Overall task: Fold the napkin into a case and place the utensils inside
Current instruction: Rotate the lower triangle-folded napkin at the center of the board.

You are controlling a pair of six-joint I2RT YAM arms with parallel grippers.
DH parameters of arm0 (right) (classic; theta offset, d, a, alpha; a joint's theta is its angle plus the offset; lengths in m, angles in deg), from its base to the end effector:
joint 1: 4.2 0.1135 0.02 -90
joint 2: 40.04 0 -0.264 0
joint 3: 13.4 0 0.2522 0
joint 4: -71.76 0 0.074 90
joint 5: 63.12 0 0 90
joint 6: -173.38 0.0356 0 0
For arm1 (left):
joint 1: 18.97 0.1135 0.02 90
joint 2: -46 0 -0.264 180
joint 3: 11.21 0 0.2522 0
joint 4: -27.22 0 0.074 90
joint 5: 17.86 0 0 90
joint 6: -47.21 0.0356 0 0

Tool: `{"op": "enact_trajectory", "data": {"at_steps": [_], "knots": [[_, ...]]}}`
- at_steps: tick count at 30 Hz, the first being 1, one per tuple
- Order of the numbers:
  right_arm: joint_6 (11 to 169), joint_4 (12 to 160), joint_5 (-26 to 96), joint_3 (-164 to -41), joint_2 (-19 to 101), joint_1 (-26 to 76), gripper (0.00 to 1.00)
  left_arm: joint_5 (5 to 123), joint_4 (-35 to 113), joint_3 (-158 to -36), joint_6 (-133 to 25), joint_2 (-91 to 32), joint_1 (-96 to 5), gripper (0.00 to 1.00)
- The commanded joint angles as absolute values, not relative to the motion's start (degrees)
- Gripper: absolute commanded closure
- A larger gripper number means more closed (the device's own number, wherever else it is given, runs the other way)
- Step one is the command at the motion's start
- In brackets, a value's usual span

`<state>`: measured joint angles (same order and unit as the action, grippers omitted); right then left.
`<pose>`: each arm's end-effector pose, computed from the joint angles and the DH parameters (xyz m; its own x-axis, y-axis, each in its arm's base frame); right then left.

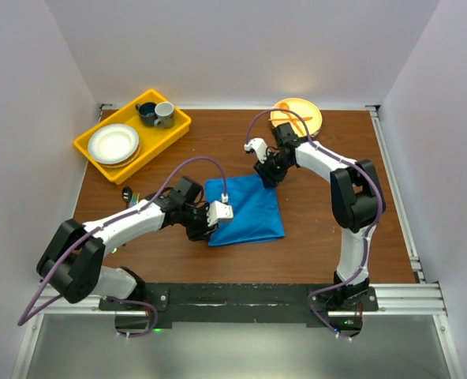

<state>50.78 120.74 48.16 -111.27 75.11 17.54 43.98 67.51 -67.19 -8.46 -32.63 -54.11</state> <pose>0.3818 0.1661 0.1795 -0.4572 -0.7228 -0.5181 -0.8632 0.5009 0.0630 0.1937 -0.1569 0.1813 -0.2162 0.7602 -0.6127 0.9747 0.2043 -0.0905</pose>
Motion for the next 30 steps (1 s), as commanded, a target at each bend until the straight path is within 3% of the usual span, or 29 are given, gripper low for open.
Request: {"op": "enact_trajectory", "data": {"at_steps": [1, 10, 17, 21, 24, 30], "knots": [[49.63, 123.05, 46.21, -109.17, 74.75, 17.6, 0.65, 42.78, 67.35, -69.09, -6.23, -32.83, -54.83, 0.61], [51.56, 124.98, 47.62, -100.29, 68.95, 17.51, 0.7, 53.06, 65.33, -71.11, -9.57, -40.65, -59.14, 0.76], [53.75, 127.97, 52.62, -92.74, 62.63, 19.17, 0.72, 55.62, 63.49, -74.09, -6.76, -44.43, -50.45, 0.79], [54.89, 129.2, 58.43, -89.91, 57.71, 24.88, 0.71, 54.22, 63.22, -79.79, -4.03, -46.63, -47.98, 0.64], [57.71, 131.04, 66.15, -92.54, 55.5, 25.51, 0.63, 48.69, 63.57, -83.23, -7.45, -45.85, -45.0, 0.55], [57.45, 133.6, 64.86, -103.09, 59.18, 21.82, 0.61, 42.17, 67.26, -85.52, -16.33, -44.88, -41.3, 0.53]]}}
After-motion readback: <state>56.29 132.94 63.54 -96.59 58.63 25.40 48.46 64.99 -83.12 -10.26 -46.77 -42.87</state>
